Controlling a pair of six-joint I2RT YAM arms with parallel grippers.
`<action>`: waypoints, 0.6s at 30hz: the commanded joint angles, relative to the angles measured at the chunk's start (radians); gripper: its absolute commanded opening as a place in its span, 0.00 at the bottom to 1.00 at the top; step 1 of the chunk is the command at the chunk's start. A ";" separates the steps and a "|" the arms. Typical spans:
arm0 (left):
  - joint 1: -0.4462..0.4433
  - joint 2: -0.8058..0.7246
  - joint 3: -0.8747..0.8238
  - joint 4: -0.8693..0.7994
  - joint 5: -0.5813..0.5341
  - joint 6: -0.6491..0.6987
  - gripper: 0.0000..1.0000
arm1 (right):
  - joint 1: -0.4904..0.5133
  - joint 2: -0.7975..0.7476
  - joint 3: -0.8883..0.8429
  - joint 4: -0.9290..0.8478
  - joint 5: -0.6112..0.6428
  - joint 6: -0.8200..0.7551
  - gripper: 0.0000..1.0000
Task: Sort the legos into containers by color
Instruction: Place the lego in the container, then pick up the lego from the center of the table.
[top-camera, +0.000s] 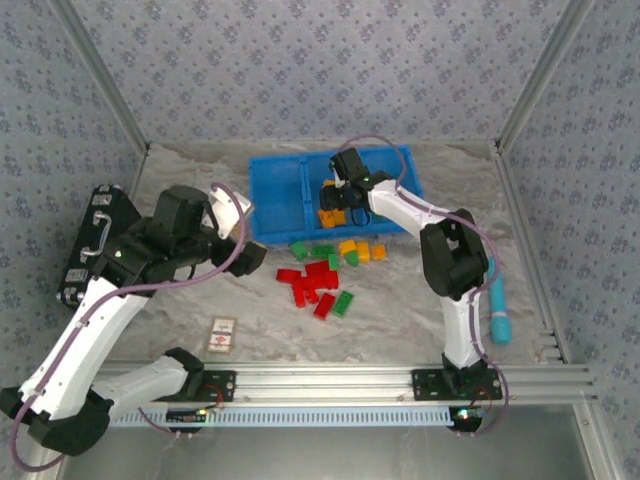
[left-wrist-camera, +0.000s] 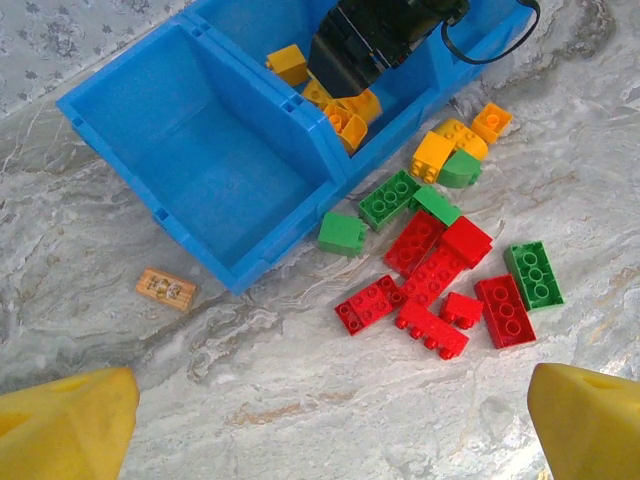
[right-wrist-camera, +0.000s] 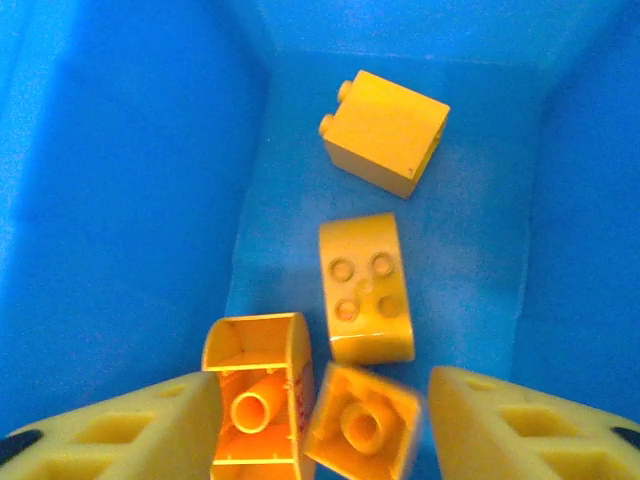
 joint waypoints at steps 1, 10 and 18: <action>0.008 -0.012 -0.013 0.001 -0.002 -0.007 1.00 | 0.010 -0.096 -0.027 -0.019 0.008 -0.046 0.65; 0.015 0.007 -0.010 0.017 0.009 0.022 1.00 | 0.077 -0.491 -0.492 -0.025 0.127 -0.026 0.62; 0.019 0.019 -0.010 0.033 0.039 0.025 1.00 | 0.013 -0.577 -0.704 -0.002 0.140 0.005 0.59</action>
